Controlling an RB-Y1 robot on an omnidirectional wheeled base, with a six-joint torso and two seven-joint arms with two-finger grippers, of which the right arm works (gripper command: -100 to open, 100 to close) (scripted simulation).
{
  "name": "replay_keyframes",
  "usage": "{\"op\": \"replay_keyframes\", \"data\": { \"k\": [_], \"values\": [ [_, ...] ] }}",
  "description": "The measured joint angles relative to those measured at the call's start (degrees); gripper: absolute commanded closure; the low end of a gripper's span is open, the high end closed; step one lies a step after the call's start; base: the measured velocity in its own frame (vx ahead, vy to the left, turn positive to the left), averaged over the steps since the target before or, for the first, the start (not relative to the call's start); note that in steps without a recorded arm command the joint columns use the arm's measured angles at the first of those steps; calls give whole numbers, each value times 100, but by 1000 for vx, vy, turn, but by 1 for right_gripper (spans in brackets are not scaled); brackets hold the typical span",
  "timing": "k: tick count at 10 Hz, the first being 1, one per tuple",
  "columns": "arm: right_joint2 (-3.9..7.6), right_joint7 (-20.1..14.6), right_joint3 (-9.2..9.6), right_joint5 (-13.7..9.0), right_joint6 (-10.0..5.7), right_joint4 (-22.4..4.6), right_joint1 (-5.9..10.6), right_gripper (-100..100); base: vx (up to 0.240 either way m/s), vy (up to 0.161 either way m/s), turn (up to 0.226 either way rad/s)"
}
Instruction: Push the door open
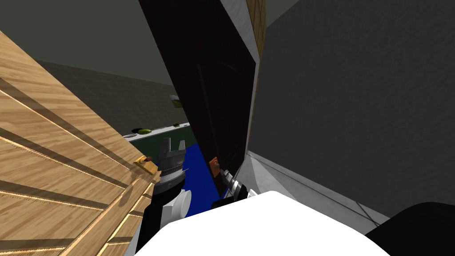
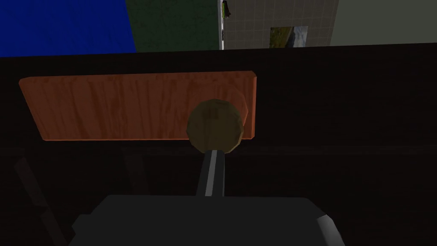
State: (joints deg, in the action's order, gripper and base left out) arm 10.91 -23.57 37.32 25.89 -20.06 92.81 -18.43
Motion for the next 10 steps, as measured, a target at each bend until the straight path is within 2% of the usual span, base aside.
{"op": "replay_keyframes", "data": {
  "k": [2, 3, 6, 10],
  "values": [
    [1, 0, 0, 0, 0, 0, -1, 100, -3, -2, 0],
    [1, 0, 0, 0, 0, 0, -1, -100, -111, -30, -123],
    [2, 30, -90, 3, 38, 85, -88, -100, -168, -48, -77],
    [-73, 59, -135, -31, 63, -12, 2, -100, 127, 98, 34]
  ]
}}
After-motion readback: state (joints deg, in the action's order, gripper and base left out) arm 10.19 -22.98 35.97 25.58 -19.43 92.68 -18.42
